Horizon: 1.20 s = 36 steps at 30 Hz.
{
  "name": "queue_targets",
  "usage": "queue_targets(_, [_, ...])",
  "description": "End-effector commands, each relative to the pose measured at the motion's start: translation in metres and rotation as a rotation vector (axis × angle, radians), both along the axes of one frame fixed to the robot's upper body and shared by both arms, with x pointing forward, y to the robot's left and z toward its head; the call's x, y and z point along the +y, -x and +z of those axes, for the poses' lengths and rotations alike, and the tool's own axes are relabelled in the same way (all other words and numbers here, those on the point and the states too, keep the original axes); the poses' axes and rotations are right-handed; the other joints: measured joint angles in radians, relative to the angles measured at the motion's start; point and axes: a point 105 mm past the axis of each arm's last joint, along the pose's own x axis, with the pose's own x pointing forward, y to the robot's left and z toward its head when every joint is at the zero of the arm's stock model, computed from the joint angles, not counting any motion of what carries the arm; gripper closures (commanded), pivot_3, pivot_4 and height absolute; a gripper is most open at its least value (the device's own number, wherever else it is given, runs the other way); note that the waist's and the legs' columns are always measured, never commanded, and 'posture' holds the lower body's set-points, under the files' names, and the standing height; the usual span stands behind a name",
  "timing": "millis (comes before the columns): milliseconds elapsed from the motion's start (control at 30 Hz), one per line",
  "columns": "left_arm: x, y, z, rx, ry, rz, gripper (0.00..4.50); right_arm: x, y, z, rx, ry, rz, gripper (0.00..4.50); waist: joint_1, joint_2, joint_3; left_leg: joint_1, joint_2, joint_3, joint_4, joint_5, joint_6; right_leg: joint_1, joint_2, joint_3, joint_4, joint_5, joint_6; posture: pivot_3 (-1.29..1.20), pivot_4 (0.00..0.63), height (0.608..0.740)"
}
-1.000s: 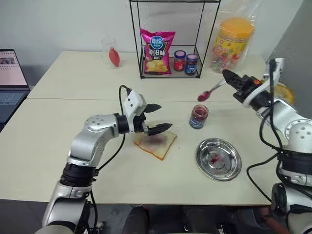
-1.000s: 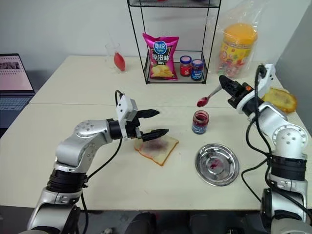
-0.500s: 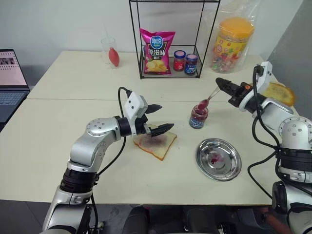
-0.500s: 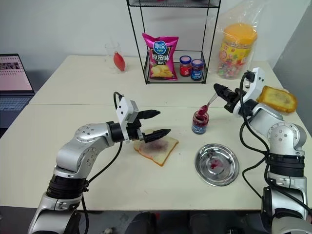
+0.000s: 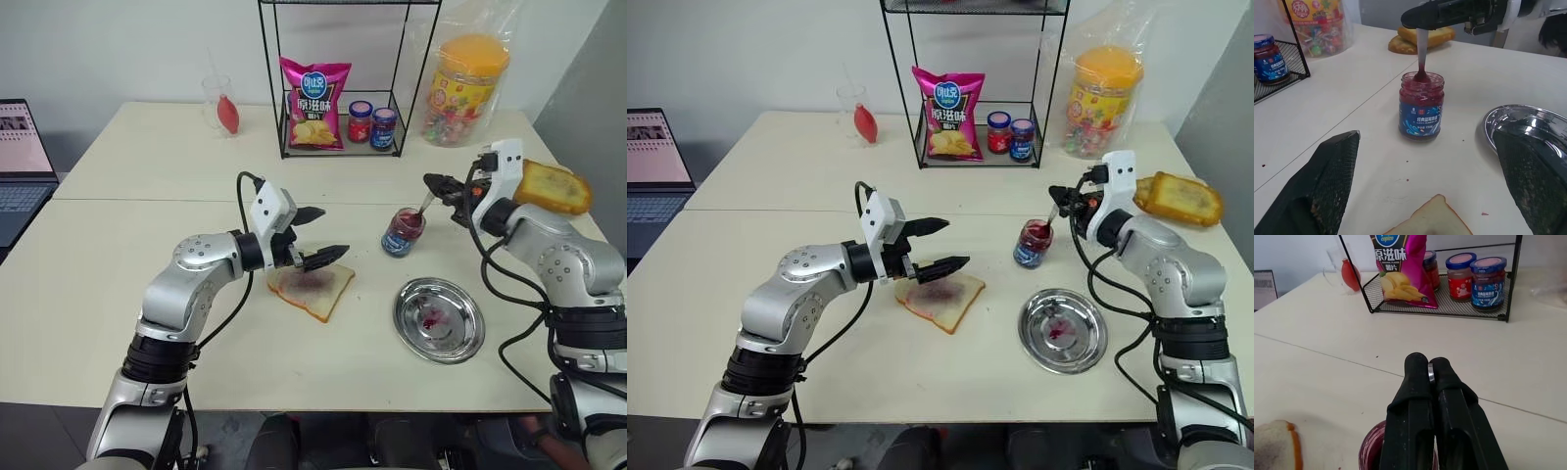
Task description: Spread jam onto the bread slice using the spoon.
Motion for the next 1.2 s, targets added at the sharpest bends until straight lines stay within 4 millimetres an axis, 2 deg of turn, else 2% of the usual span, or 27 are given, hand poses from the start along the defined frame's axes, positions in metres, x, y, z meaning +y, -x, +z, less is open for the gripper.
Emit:
queue_targets(33, [-0.002,0.001,0.013,-0.057,0.01,-0.012,0.0,0.01,0.002,0.008,-0.072,0.047,0.034,4.43,-0.001,0.0,0.0,0.0,0.0,0.0,0.0,0.0,0.0,0.0,0.0,0.0,0.0,0.0,0.0,0.0,0.15,0.74])
queue_targets(300, [-0.002,0.001,0.014,-0.06,0.011,-0.003,0.0,0.033,0.002,-0.01,-0.058,0.089,0.086,4.43,-0.002,0.0,0.0,0.0,0.0,0.0,0.0,0.0,0.0,0.0,0.0,0.0,0.0,0.0,0.0,0.0,0.15,0.74])
queue_targets(467, [-0.002,0.001,0.015,-0.062,0.012,-0.001,0.0,0.036,0.002,-0.022,0.002,0.039,0.079,4.43,-0.002,0.0,0.0,0.0,0.0,-0.001,0.0,0.0,0.0,0.0,0.0,0.0,0.0,0.0,-0.001,0.0,0.15,0.74])
queue_targets(700, [-0.002,0.001,0.015,-0.062,0.009,0.001,0.0,0.023,-0.006,-0.017,0.091,-0.159,-0.007,4.43,-0.002,0.0,0.0,0.001,0.0,-0.001,0.0,0.0,0.0,0.0,0.0,0.0,0.001,0.0,-0.001,0.0,0.15,0.74])
queue_targets(833, [-0.002,-0.002,0.017,-0.067,0.005,-0.002,0.0,0.013,-0.01,-0.007,0.144,-0.331,-0.058,4.43,-0.004,0.0,0.0,0.001,0.0,-0.001,0.0,0.0,0.0,0.0,0.0,0.0,0.001,0.0,-0.001,0.0,0.15,0.74])
queue_targets(1067, [-0.006,-0.003,0.018,-0.067,0.002,-0.02,0.0,0.01,-0.007,0.004,0.192,-0.427,-0.064,4.43,-0.005,0.0,0.0,0.001,0.0,0.0,0.0,0.0,0.0,0.0,0.0,0.0,0.001,0.001,-0.001,0.0,0.15,0.74])
queue_targets(1200, [-0.006,-0.003,0.017,-0.066,-0.007,-0.029,0.0,0.002,-0.005,0.013,0.195,-0.504,-0.087,4.43,-0.005,0.0,0.0,0.001,0.0,0.0,0.0,0.0,0.0,0.0,0.0,0.0,0.001,0.0,-0.001,0.0,0.15,0.74])
